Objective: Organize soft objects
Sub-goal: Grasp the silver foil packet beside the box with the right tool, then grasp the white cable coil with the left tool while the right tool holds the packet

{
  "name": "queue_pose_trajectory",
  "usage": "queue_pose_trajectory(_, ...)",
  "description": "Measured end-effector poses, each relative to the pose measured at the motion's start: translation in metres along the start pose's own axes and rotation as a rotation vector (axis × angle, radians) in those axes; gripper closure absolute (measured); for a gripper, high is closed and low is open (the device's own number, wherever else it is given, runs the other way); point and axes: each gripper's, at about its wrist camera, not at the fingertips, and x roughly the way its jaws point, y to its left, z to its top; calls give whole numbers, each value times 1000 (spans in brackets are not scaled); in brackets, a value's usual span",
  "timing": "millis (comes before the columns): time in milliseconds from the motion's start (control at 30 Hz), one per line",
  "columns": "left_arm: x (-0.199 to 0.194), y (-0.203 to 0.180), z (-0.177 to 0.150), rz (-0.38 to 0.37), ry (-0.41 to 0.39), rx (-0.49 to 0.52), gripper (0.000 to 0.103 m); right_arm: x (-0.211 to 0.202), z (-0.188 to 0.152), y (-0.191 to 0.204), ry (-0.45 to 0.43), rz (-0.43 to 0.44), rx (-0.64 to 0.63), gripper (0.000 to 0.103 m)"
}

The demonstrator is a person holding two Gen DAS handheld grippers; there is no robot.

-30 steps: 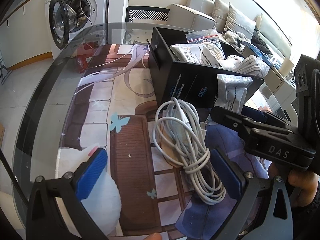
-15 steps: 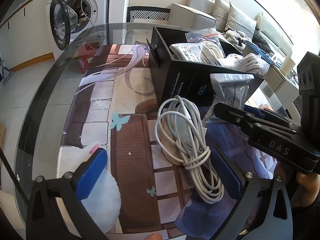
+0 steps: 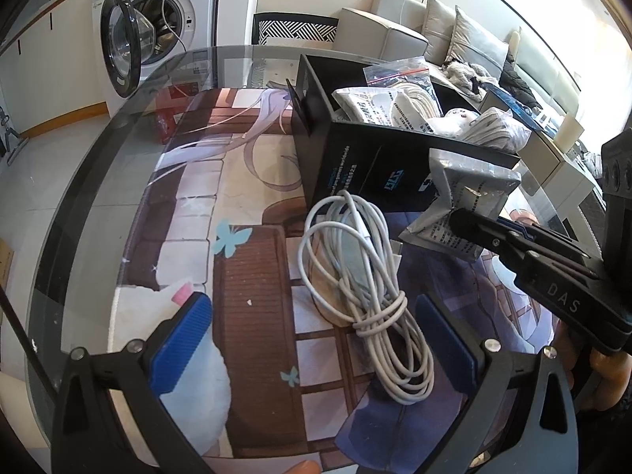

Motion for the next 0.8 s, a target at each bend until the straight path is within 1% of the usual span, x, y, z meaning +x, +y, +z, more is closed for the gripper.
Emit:
queue_pose_trajectory(100, 0, -3, 1, -7, -1, 7, 0, -2, -1, 2, -3, 5, -12, 90)
queue_pose_trajectory(167, 0, -4, 1, -8, 0, 8, 0, -3, -2, 1, 1, 5, -11, 88)
queue_pose_trajectory(200, 0, -4, 1, -8, 0, 9, 0, -2, -2, 2, 5, 0, -15, 83)
queue_pose_trajectory(233, 0, -4, 1, -8, -1, 9, 0, -1, -2, 1, 5, -2, -15, 73)
queue_pose_trajectory(267, 0, -4, 1, -8, -1, 8, 0, 0, -2, 1, 8, -1, -14, 67)
queue_pose_trajectory(300, 0, -4, 1, -8, 1, 8, 0, 0, -1, 2, 5, 4, -10, 57)
queue_pose_trajectory(367, 1, -5, 1, -5, 0, 8, 0, 1, 0, 4, 0, 5, -16, 56)
queue_pose_trajectory(700, 3, -2, 0, -10, 9, 5, 0, 22, 11, 11, 59, 1, 5, 56)
queue_pose_trajectory(800, 4, -1, 1, -11, 11, 4, 0, 24, 11, 12, 60, -2, 2, 61)
